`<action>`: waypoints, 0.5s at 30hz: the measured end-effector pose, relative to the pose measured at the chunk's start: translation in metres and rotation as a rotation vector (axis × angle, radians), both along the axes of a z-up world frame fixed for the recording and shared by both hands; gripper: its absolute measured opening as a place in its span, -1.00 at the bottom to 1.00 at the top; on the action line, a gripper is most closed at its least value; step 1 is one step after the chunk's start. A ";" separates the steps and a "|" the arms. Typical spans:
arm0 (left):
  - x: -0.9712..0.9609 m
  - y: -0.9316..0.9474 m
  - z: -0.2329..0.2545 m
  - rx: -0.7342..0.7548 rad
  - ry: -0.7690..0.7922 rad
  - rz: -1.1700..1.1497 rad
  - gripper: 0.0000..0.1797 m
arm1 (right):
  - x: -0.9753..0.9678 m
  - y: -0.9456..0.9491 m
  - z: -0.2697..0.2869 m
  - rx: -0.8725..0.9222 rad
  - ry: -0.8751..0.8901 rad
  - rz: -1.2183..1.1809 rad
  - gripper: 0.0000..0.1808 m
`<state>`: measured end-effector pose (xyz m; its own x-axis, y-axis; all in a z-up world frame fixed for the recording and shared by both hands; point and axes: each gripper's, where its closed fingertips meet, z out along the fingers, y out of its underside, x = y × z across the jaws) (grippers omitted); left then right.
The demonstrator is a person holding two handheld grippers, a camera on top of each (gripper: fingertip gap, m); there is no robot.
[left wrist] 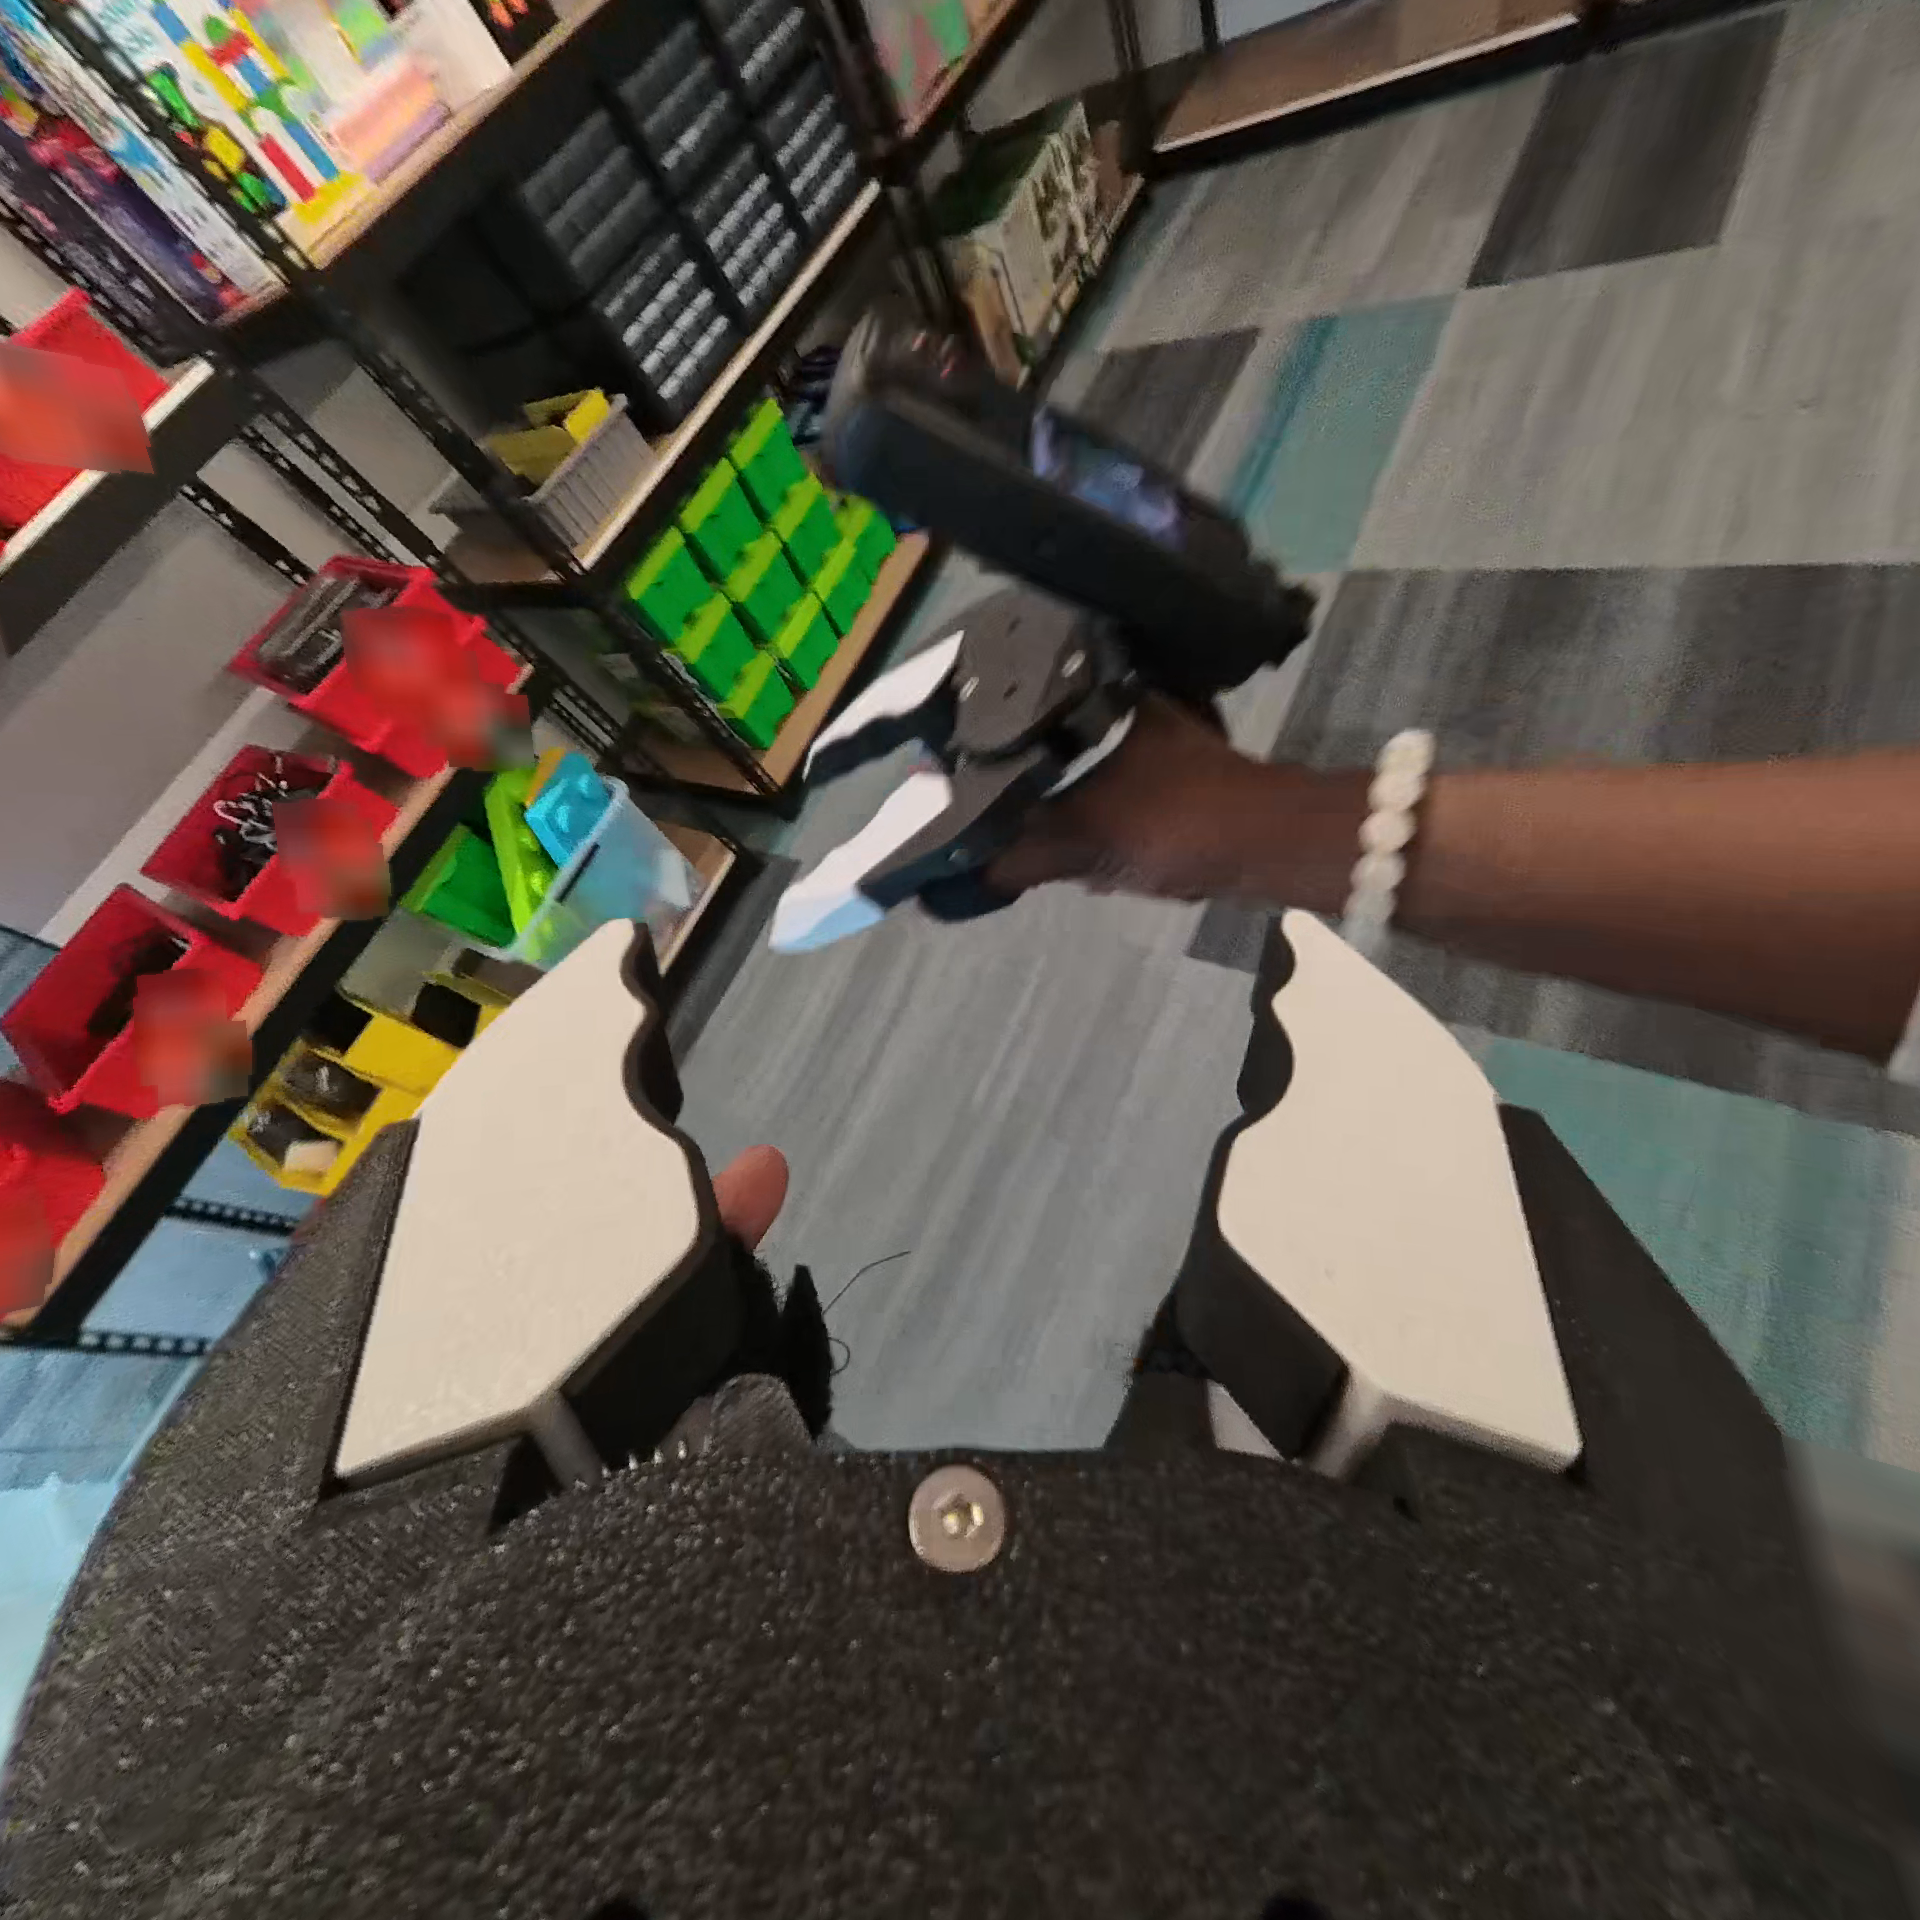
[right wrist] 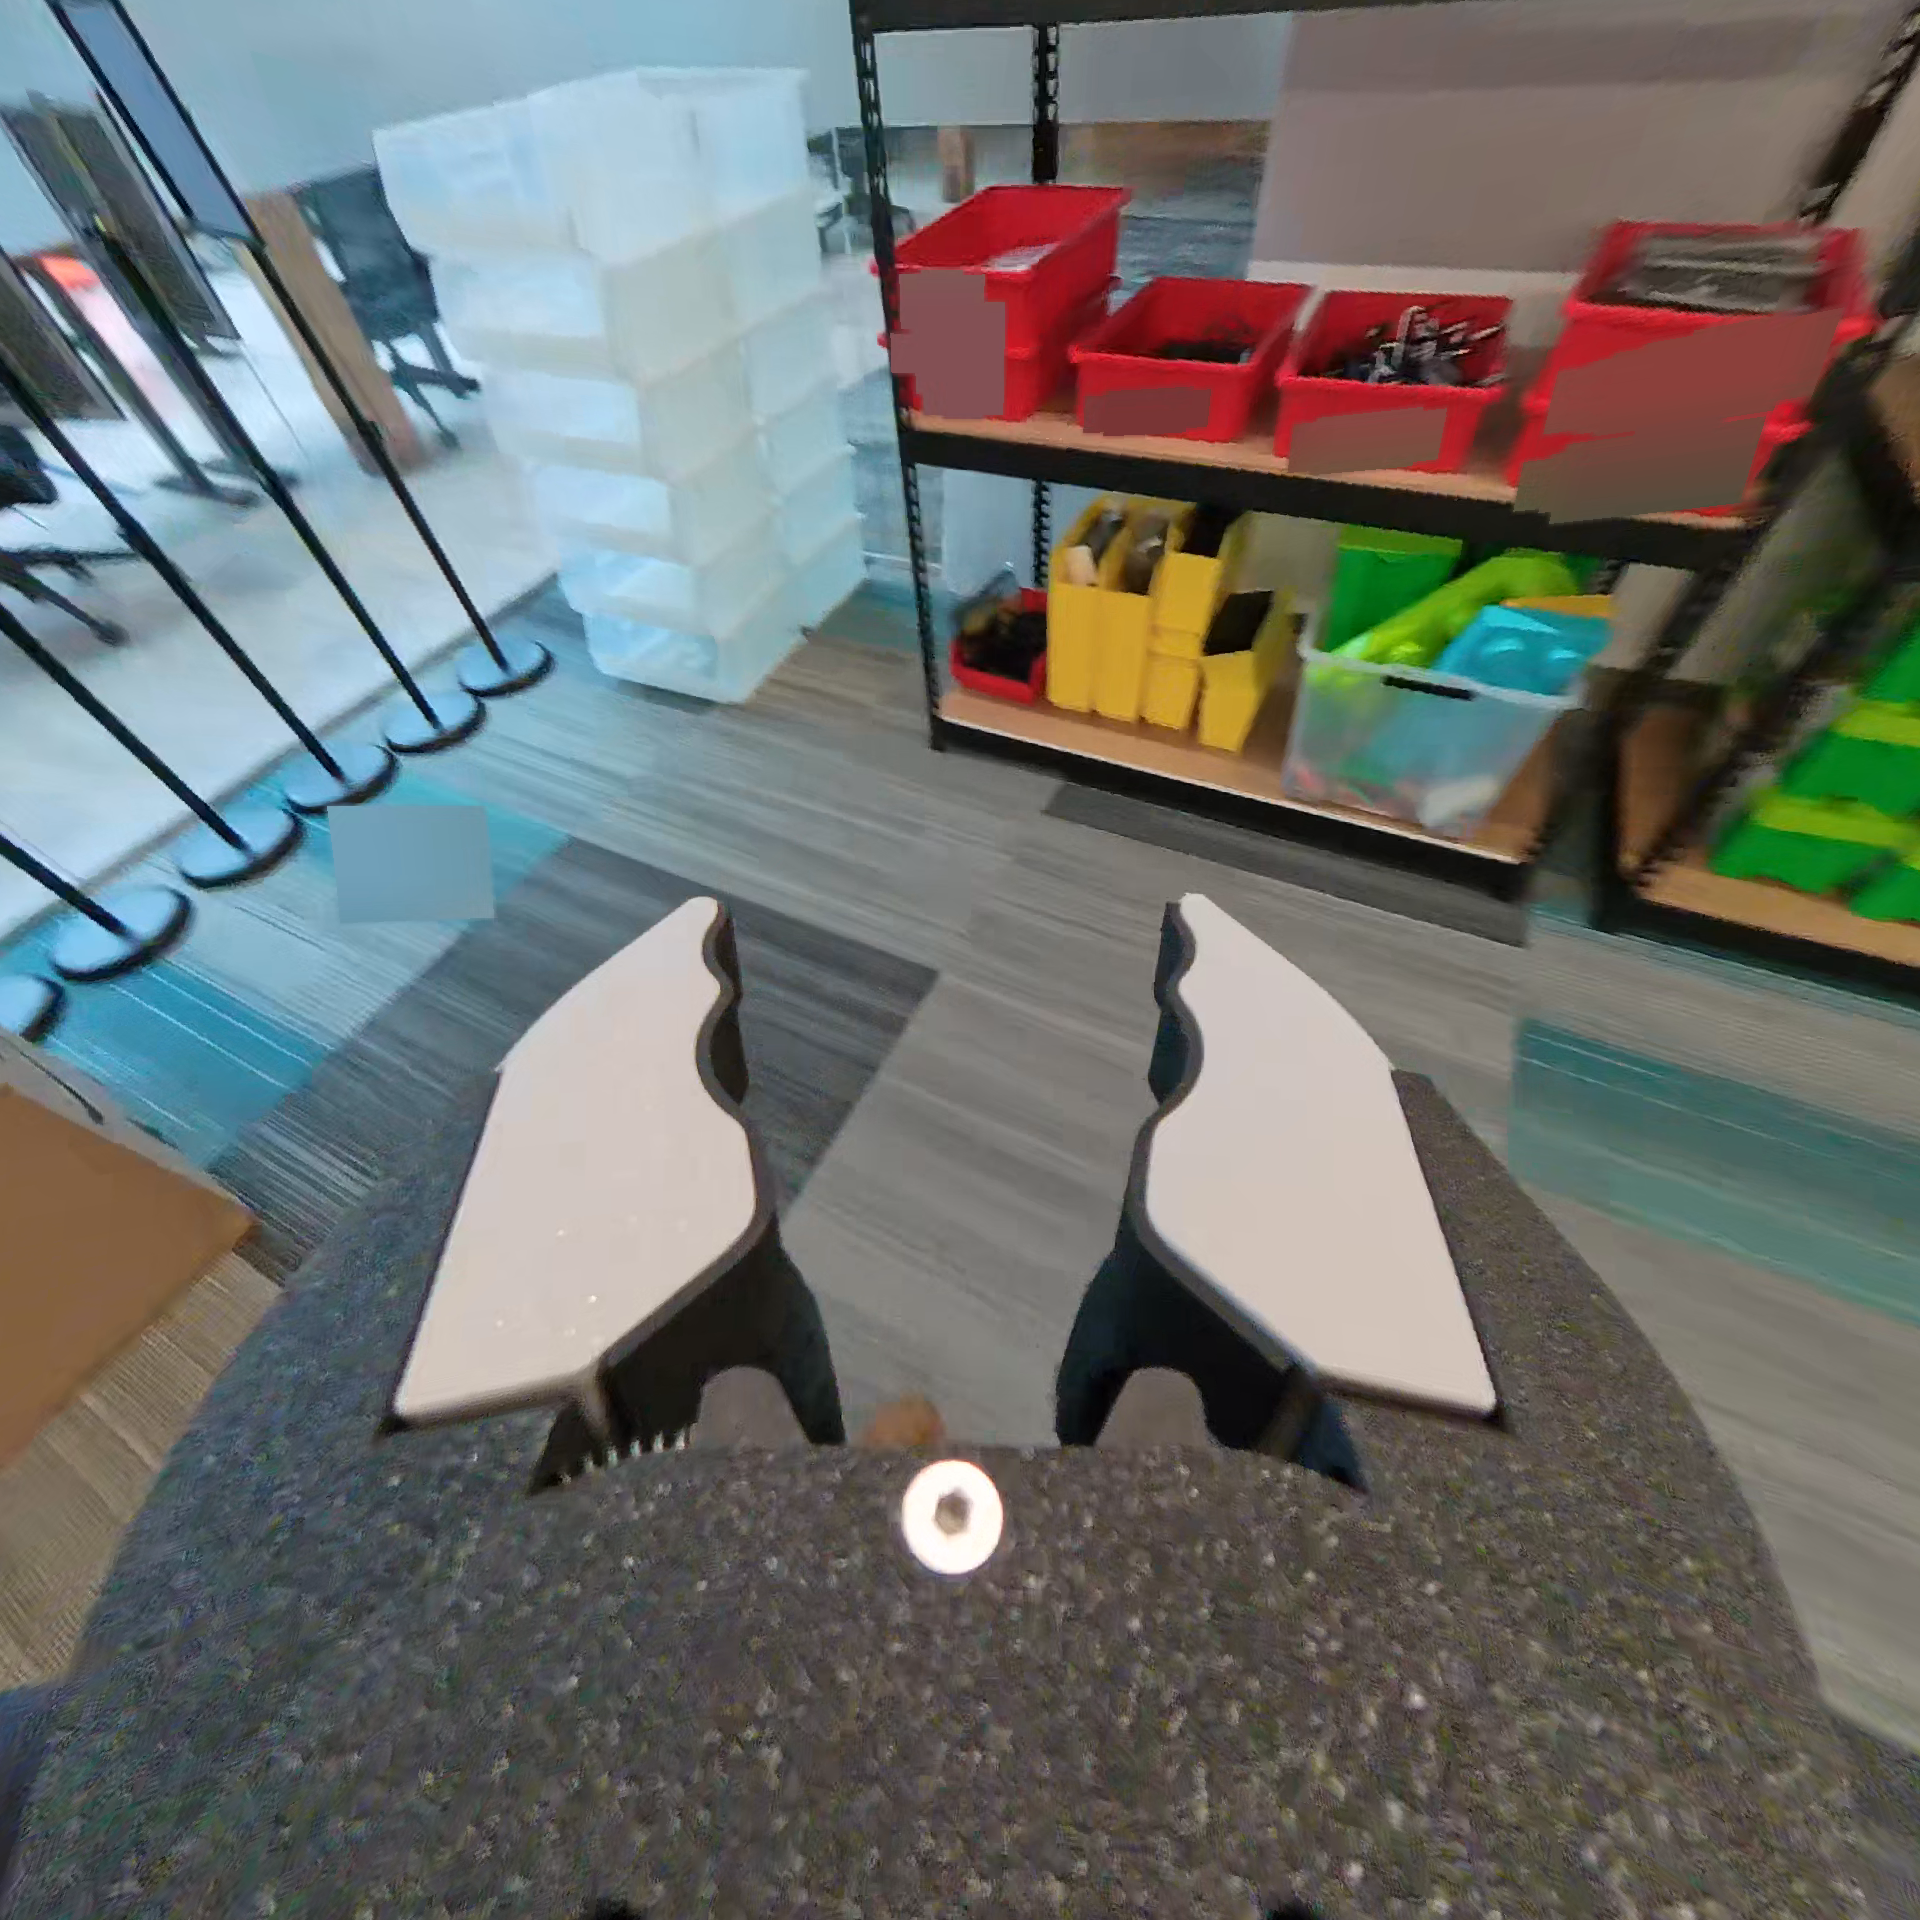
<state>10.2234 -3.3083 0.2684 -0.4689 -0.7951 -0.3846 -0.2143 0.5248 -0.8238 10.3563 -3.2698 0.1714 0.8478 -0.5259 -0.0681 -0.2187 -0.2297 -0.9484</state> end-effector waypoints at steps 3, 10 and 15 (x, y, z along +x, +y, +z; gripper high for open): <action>0.112 0.067 0.007 -0.024 -0.026 0.049 0.17 | 0.106 0.087 -0.013 0.069 0.076 -0.004 -0.19; 0.325 0.231 -0.006 -0.050 0.056 0.206 0.25 | 0.318 0.269 -0.080 0.078 0.252 0.004 -0.22; 0.461 0.379 -0.048 -0.069 0.068 0.437 0.25 | 0.477 0.404 -0.168 0.107 0.353 -0.015 -0.31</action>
<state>10.6843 -2.9290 0.2208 -0.1058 -0.9469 -0.3037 -0.4582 0.3175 -0.8302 10.8337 -2.8660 0.0029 0.7544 -0.5123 -0.4104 -0.5394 -0.1277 -0.8323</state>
